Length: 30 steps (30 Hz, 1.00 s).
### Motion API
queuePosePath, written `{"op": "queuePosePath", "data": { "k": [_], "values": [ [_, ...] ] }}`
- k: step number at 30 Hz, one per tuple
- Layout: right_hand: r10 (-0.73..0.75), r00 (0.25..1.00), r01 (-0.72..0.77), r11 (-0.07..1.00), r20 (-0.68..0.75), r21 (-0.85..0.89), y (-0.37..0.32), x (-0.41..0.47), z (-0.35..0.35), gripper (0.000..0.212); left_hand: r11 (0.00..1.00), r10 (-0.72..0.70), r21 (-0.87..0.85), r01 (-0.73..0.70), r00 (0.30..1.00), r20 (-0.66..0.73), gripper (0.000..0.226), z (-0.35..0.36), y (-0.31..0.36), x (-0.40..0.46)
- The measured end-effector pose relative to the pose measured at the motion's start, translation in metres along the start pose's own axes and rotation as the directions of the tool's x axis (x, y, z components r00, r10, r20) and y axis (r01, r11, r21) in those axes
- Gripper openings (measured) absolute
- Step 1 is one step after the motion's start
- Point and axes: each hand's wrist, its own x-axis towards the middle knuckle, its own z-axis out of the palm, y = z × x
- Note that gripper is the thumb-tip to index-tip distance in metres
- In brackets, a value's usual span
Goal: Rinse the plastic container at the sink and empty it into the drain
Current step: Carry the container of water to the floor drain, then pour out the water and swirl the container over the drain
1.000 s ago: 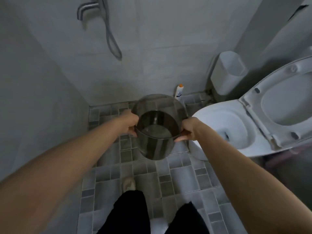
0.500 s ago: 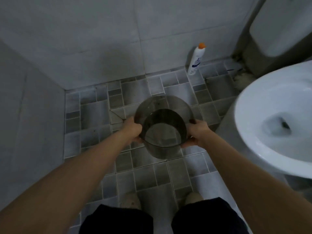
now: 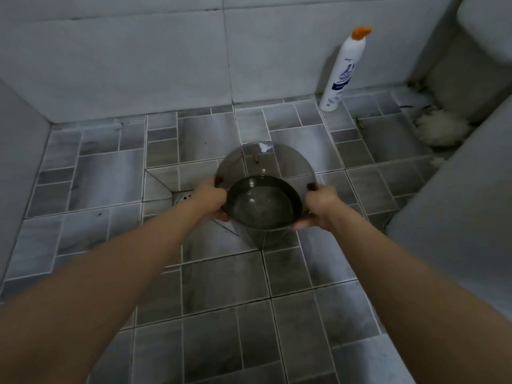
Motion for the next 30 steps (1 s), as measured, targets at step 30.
{"op": "queuePosePath", "data": {
  "k": [30],
  "values": [
    [-0.090,0.995,0.080,0.984,0.053,0.160,0.003,0.039,0.015,0.046,0.978,0.197,0.105,-0.180,0.963,-0.182,0.019,-0.010,-0.015,0.031]
  ]
}}
